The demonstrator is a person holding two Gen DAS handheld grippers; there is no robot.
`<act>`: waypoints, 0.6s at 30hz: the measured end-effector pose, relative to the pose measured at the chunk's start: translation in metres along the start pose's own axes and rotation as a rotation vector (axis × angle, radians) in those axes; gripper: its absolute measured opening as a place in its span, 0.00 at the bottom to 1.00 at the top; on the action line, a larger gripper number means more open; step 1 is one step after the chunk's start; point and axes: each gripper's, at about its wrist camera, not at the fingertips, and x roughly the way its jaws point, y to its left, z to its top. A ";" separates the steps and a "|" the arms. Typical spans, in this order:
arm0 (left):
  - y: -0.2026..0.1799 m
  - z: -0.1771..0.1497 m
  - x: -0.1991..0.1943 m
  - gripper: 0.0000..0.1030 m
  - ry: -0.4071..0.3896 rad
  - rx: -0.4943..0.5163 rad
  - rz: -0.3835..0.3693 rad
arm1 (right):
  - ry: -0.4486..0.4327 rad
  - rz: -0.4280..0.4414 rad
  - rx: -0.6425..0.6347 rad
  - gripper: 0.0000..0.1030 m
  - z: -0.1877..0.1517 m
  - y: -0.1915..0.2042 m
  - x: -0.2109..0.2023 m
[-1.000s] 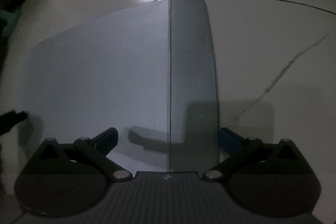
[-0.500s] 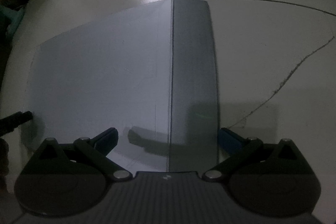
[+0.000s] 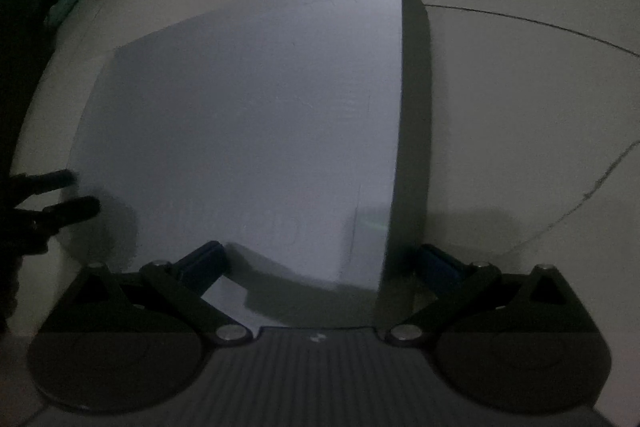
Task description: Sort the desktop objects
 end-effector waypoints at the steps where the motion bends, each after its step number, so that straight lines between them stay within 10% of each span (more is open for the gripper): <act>1: 0.003 0.005 0.007 0.80 -0.007 0.013 0.017 | -0.005 -0.009 -0.013 1.00 -0.001 0.004 0.000; 13: 0.107 0.019 -0.022 0.92 -0.044 -0.149 0.307 | 0.019 -0.023 -0.014 1.00 -0.004 -0.017 -0.003; 18: 0.145 0.006 -0.011 0.92 -0.029 -0.305 0.313 | 0.010 0.036 0.101 0.99 -0.004 -0.048 -0.019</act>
